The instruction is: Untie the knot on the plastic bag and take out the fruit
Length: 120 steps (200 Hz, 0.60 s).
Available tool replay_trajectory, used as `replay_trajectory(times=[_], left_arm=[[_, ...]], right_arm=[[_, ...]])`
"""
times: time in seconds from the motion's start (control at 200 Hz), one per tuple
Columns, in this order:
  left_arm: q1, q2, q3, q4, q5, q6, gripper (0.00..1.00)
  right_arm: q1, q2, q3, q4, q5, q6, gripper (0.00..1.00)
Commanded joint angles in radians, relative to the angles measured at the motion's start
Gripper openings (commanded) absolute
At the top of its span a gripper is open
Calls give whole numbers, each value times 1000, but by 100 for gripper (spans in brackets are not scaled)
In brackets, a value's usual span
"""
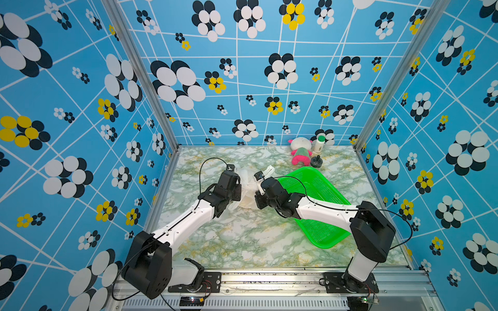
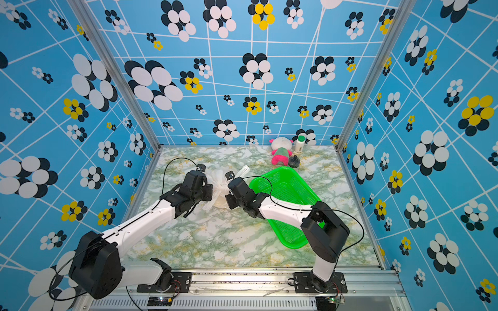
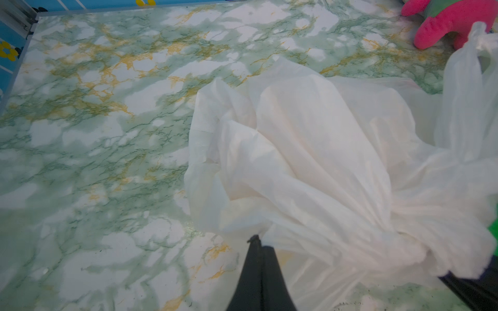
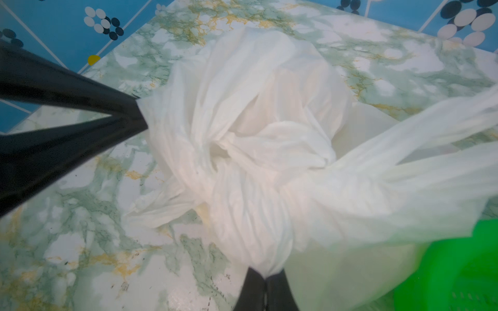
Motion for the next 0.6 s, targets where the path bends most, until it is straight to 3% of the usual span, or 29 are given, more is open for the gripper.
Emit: replay_trajectory(times=[0.0, 0.445, 0.565, 0.595], left_arm=[[55, -81, -50, -42, -66, -62, 0], [168, -317, -178, -150, -128, -141, 0], [168, -361, -190, -172, -134, -142, 0], [169, -370, -193, -170, -125, -138, 0]], right_arm=[[-22, -42, -51, 16, 37, 42, 0], [-48, -123, -168, 77, 74, 93, 0], [-25, -134, -166, 71, 72, 37, 0], [-7, -135, -159, 63, 86, 8, 5]])
